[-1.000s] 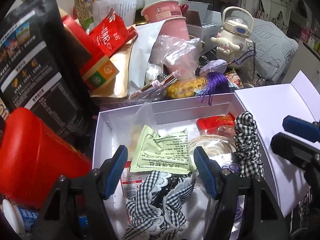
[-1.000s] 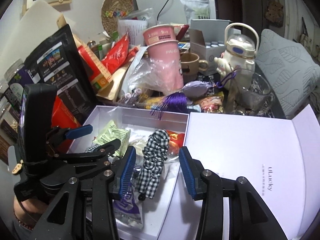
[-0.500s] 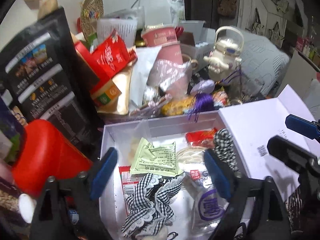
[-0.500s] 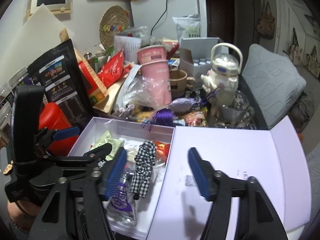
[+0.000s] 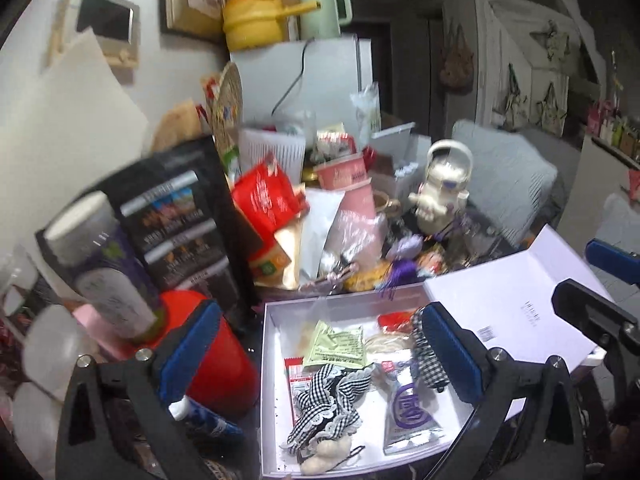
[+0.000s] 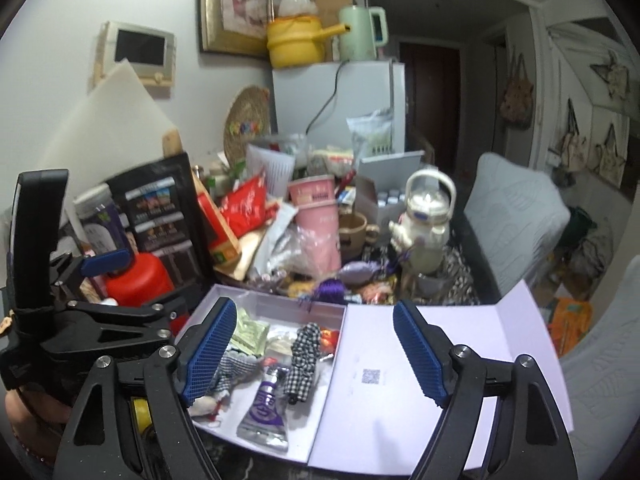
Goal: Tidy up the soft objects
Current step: 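Withdraw both tools from the box back over the table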
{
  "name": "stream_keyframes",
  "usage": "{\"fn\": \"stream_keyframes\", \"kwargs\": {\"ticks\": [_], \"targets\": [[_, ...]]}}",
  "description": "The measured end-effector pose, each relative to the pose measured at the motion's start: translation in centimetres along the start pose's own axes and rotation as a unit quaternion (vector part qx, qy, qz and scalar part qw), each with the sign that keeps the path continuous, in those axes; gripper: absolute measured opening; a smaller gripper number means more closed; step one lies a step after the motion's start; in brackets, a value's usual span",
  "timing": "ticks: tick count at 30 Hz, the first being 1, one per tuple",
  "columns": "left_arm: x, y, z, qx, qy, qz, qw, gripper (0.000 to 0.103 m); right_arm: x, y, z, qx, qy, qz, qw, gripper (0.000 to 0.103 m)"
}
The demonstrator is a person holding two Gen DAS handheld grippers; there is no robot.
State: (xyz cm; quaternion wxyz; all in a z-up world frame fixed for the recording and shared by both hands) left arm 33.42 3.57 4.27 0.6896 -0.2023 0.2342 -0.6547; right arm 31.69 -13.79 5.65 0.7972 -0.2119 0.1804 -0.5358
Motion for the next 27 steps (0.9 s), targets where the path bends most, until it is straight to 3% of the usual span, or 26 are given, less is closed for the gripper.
{"fn": "stream_keyframes", "kwargs": {"ticks": [13,16,27], "targets": [[-0.8,-10.7,0.1,0.084,0.009,0.01,0.9963,0.103,-2.5,-8.5,0.7,0.068,-0.02,-0.015,0.997,0.082],[-0.8,-12.5,-0.3,0.094,0.01,0.01,0.9954,0.103,-3.3,-10.3,0.2,0.077,-0.023,-0.013,0.997,0.086],[-0.9,-17.6,-3.3,0.103,0.013,-0.004,0.9946,0.103,-5.0,-15.0,-2.7,0.09,-0.019,-0.028,0.995,0.086]]}}
Point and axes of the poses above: each gripper's, at about its wrist camera, not at the fingertips, and y roughly the way its jaws point, x to its right, z to its top, the point moved 3 cm from there along y, roughly the way its jaws point, and after that the axes turned 1 degree about -x, right-handed, at the moved point
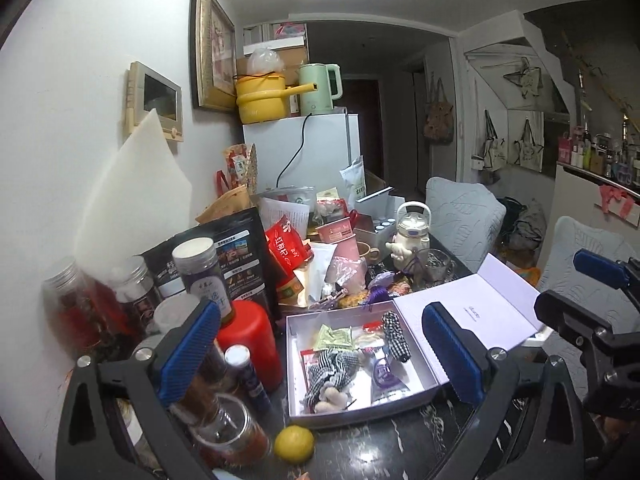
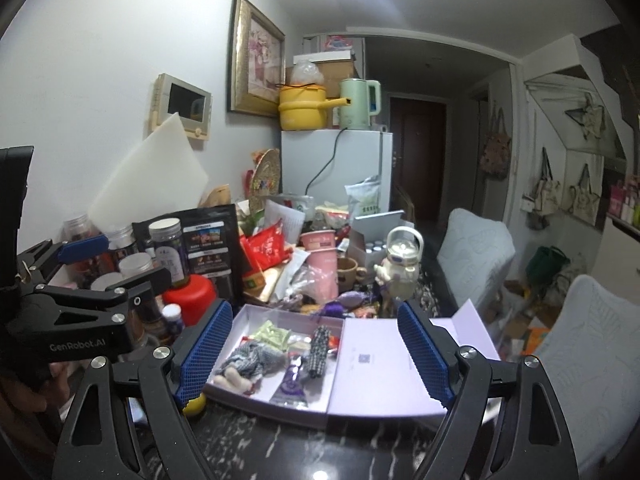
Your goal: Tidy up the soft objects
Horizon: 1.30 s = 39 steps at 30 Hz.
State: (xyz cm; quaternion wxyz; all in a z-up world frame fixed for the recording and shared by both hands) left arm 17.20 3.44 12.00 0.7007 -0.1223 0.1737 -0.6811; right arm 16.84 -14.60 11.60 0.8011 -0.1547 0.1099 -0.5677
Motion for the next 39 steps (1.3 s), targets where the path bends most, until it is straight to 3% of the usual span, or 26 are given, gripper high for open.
{"fn": "stream_keyframes", "kwargs": {"ticks": [11,28,39], "targets": [[0.6,-3.3,-3.3,0.006,-0.003,-0.017,0.9998,0.103,-0.6,-3.2,-3.6,-0.023,0.014,-0.01,1.0,0.086],[0.6,-2.9,-9.0,-0.034,-0.034,-0.035,0.9982,0.103,-1.8,-4.3,-9.3,-0.052,0.025,-0.022,0.998,0.086],[0.7,-1.1,-9.9,-0.053,-0.036,-0.032,0.9974,0.103,-1.4,-3.0,-11.0,-0.074,0.028,-0.023,0.997,0.086]]}}
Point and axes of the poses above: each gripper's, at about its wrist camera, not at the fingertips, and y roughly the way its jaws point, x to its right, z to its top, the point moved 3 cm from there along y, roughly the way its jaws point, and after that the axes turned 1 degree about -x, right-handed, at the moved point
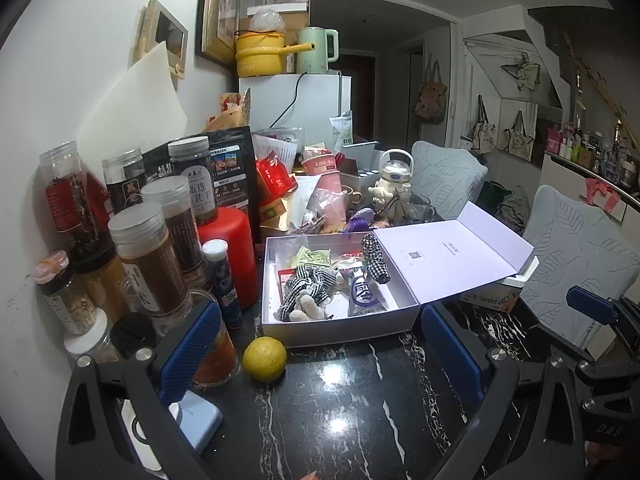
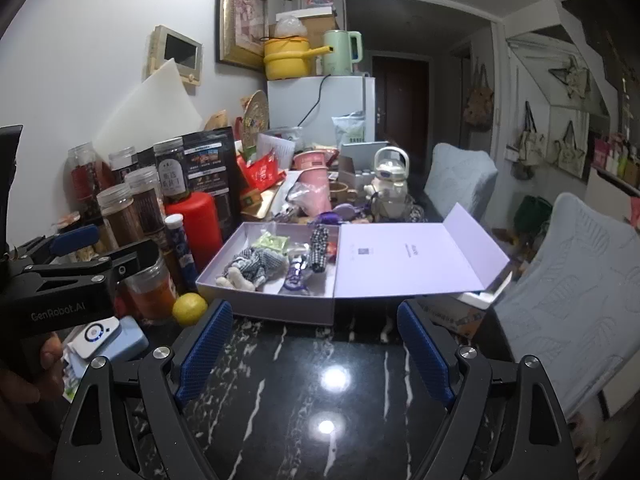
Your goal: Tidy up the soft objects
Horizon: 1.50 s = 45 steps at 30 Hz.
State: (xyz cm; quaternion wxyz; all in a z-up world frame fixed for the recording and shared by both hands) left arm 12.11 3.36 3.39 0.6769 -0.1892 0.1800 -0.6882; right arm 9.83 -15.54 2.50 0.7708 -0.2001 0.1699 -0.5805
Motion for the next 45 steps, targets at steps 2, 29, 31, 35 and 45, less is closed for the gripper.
{"fn": "stream_keyframes", "kwargs": {"ticks": [2,29,31,35,45], "targets": [[0.1,0.3,0.0,-0.004,0.002,0.007,1.0,0.103,0.1,0.2,0.0,-0.001,0.002,0.0,1.0,0.086],[0.9,1.7,0.0,-0.026,0.002,0.007,0.9996,0.103,0.9,1.8,-0.2,-0.022,0.011,-0.013,1.0,0.086],[1.0,1.8,-0.1,-0.028,0.002,0.008,0.9996,0.103,1.1,1.8,-0.2,-0.022,0.012,-0.014,1.0,0.086],[1.3,1.8,-0.2,-0.031,0.008,0.007,0.9995,0.103,1.2,1.8,-0.2,-0.025,0.011,-0.016,1.0,0.086],[1.7,2.0,-0.4,-0.038,0.009,0.002,0.9992,0.103,1.4,2.1,-0.3,-0.028,0.008,-0.018,0.999,0.086]]}}
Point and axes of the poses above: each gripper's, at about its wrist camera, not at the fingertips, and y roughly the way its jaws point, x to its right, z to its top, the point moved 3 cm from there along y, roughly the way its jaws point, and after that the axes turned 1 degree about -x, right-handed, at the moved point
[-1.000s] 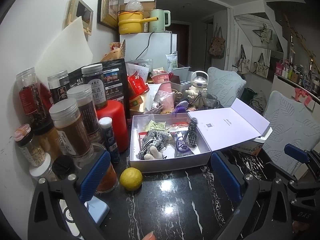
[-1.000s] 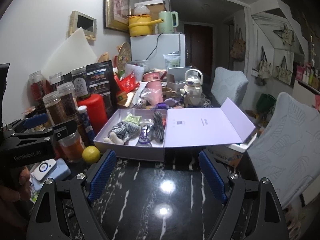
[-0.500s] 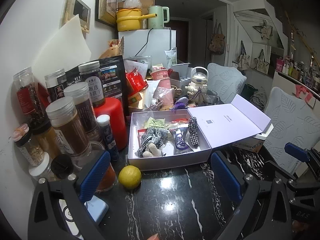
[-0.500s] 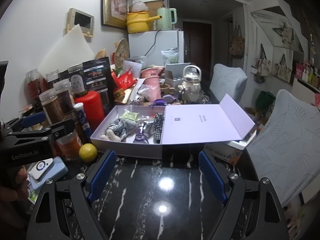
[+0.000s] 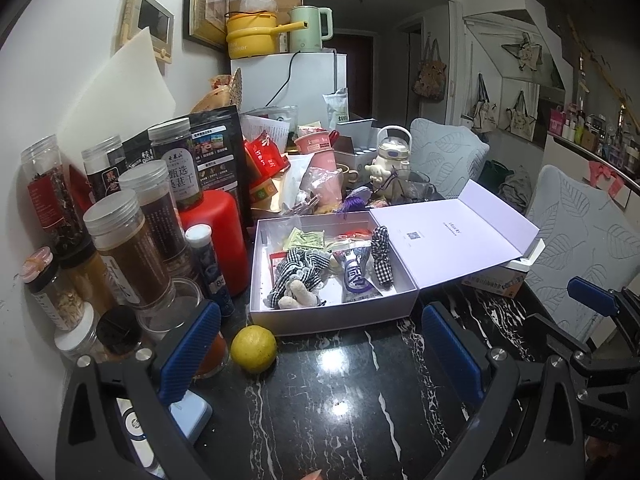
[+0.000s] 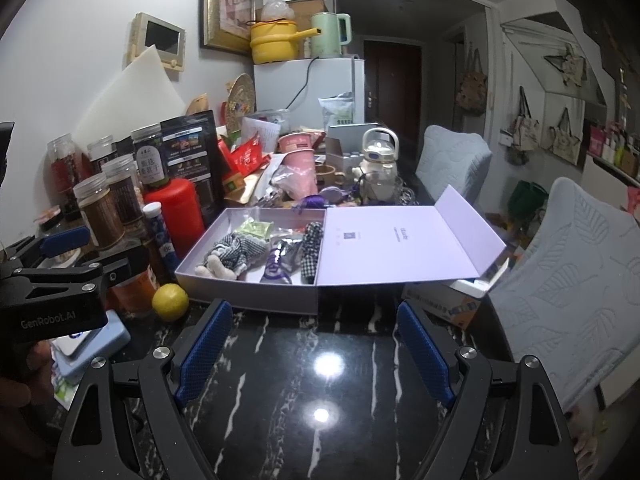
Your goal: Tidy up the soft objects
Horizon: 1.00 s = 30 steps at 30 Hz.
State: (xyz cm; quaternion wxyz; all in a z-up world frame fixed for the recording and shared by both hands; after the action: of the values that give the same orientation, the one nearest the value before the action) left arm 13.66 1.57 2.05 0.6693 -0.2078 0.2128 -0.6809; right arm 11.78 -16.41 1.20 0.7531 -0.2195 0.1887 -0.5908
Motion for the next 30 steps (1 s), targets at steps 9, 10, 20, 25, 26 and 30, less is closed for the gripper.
{"fn": "stream_keyframes", "kwargs": {"ticks": [9,10,20,25,26,30], "targets": [[0.5,0.1,-0.1,-0.006,0.003,-0.008,0.9999,0.103,0.2,0.1,0.0,-0.001,0.004,-0.001,1.0,0.086],[0.5,0.2,-0.1,-0.006,0.002,-0.01,0.9999,0.103,0.2,0.1,0.1,-0.001,0.004,-0.002,1.0,0.086],[0.9,0.3,-0.1,-0.008,0.005,-0.011,0.9999,0.103,0.4,0.0,0.1,-0.001,0.006,-0.005,1.0,0.086],[1.1,0.3,-0.2,-0.01,0.01,-0.008,0.9999,0.103,0.5,-0.1,0.1,-0.001,0.009,-0.009,1.0,0.086],[1.1,0.3,-0.2,-0.01,0.011,-0.008,0.9999,0.103,0.5,-0.1,0.2,-0.001,0.01,-0.009,1.0,0.086],[1.2,0.2,-0.2,-0.009,0.013,-0.011,0.9998,0.103,0.6,0.0,0.1,-0.002,0.013,-0.011,1.0,0.086]]}}
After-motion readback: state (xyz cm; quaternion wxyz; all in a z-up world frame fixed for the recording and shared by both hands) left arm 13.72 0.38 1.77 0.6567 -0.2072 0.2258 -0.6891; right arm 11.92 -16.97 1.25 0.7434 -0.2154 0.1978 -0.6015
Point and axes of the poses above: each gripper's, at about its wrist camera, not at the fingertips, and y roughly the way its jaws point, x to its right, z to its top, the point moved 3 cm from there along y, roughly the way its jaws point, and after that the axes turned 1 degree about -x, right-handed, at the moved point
